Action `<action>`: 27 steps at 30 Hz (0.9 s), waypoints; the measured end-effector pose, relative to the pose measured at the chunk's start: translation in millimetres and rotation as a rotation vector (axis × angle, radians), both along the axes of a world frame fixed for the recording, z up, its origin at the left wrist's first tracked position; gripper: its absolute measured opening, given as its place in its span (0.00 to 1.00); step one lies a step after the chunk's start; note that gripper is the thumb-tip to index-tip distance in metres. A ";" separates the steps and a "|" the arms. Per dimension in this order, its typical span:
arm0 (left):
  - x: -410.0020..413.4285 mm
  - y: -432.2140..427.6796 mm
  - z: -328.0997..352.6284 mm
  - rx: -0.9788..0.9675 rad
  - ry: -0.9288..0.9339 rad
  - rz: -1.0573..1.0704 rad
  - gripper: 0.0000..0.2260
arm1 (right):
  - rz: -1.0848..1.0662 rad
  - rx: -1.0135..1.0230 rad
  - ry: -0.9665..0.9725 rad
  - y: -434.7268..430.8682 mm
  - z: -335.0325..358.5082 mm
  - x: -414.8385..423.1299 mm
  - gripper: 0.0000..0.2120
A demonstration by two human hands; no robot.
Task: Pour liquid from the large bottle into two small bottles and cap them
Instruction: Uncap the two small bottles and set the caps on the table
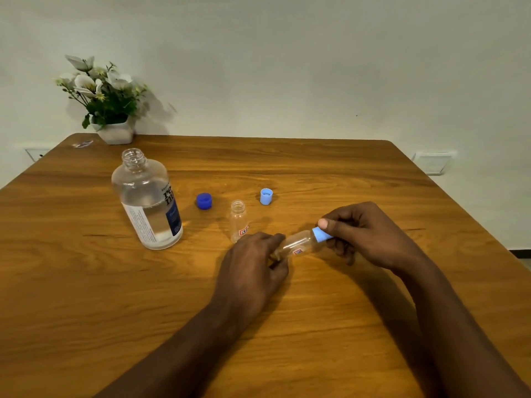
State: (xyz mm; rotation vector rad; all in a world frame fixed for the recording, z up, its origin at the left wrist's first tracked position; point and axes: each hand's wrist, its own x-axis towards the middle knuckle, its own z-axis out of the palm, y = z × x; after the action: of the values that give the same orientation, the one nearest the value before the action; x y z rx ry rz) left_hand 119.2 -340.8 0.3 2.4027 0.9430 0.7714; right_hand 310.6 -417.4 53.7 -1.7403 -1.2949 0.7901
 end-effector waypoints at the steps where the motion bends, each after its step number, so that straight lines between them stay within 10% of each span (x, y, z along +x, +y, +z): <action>1: 0.0 0.0 0.3 -0.005 0.002 0.000 0.20 | 0.013 0.019 0.010 -1.3 1.0 0.5 0.06; 27: -0.4 -1.7 2.0 -0.063 -0.027 0.005 0.20 | 0.031 0.057 0.100 -7.4 7.2 2.7 0.29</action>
State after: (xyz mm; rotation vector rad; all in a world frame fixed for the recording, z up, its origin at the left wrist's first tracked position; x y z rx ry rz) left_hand 118.8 -342.5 2.4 2.3306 0.9495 0.7630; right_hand 313.3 -424.8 61.0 -1.6185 -1.2672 0.8391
